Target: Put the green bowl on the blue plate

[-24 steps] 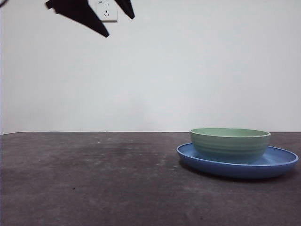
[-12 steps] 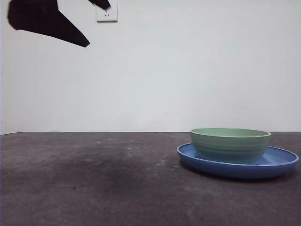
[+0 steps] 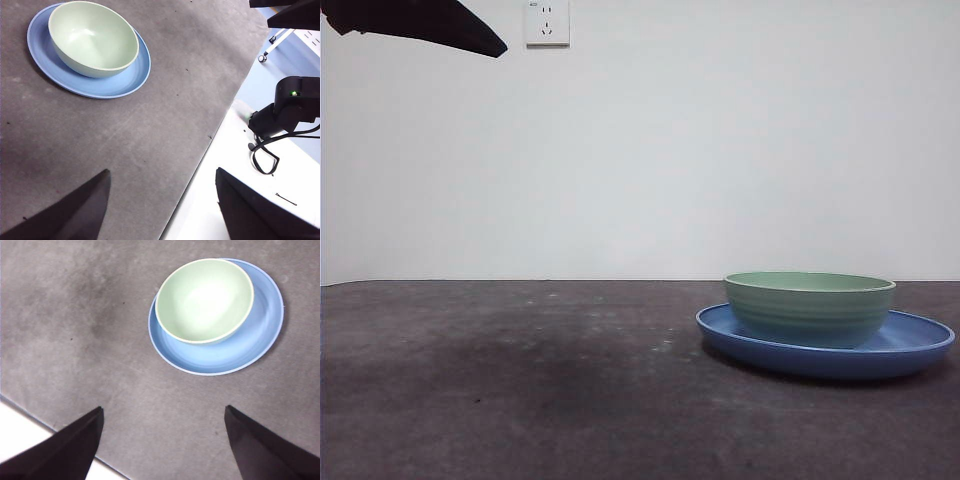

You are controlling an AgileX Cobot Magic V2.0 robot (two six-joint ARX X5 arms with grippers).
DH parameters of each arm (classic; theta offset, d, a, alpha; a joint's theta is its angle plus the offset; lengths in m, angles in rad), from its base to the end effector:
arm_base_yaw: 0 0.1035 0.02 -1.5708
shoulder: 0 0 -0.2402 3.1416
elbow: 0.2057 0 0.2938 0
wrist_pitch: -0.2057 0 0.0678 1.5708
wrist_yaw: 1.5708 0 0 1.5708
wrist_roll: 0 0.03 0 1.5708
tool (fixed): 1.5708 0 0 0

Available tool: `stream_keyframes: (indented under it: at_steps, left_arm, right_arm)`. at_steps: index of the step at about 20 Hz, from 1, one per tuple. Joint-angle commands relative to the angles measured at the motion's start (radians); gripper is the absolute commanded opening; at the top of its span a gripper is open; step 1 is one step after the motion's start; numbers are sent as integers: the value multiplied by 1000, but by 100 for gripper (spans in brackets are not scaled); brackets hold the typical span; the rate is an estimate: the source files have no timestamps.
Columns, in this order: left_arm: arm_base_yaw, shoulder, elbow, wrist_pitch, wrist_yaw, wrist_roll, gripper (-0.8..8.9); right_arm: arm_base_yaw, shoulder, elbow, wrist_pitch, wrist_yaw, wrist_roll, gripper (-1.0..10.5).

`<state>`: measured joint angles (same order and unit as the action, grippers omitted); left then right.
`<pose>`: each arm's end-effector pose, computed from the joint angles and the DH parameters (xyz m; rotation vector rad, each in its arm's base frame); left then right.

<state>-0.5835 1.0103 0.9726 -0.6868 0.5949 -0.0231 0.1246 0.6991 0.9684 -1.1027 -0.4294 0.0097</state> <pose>0.2005 -0.1525 0.2947 -0.0238 0.7795 -1.1151 0.1585 0.0324 0.3221 0.1370 0.8365 0.5172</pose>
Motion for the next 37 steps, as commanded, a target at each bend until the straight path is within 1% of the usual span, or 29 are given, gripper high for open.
stream_keyframes:
  at_steps: [1, 6, 7, 9, 14, 19, 22, 23, 25, 29, 32, 35, 37]
  left_arm:
    - [-7, 5, 10, 3, 5, 15, 339]
    - [-7, 5, 10, 3, 5, 16, 339]
    - [-7, 5, 10, 3, 5, 16, 339]
    - [-7, 5, 10, 3, 5, 16, 339]
    - [-7, 5, 10, 3, 5, 22, 339]
    - [-7, 5, 10, 2, 5, 24, 340]
    - [-7, 5, 10, 1, 5, 24, 339]
    - [-7, 5, 10, 2, 5, 24, 339]
    - [-7, 5, 10, 1, 5, 24, 339]
    - [-7, 5, 10, -1, 5, 23, 339]
    - [-7, 5, 10, -1, 5, 23, 339]
    - [-7, 5, 10, 0, 5, 24, 339]
    - [-7, 5, 10, 0, 5, 23, 339]
  right_arm:
    - [4, 7, 21, 6, 78, 49, 387]
    - [2, 30, 19, 37, 295, 115, 387]
    - [-1, 43, 19, 50, 324, 124, 387]
    - [-12, 77, 19, 79, 332, 137, 387]
    - [-52, 211, 19, 174, 314, 143, 387]
    - [-150, 489, 19, 310, 209, 113, 386]
    - [-175, 636, 19, 385, 151, 102, 386]
    - [-175, 682, 19, 415, 132, 90, 385]
    - [-174, 758, 19, 464, 129, 86, 333]
    - [-173, 870, 19, 528, 84, 86, 322]
    - [-171, 921, 19, 558, 77, 84, 279]
    - [-166, 955, 19, 592, 34, 84, 244]
    - [-156, 964, 19, 603, 37, 84, 187]
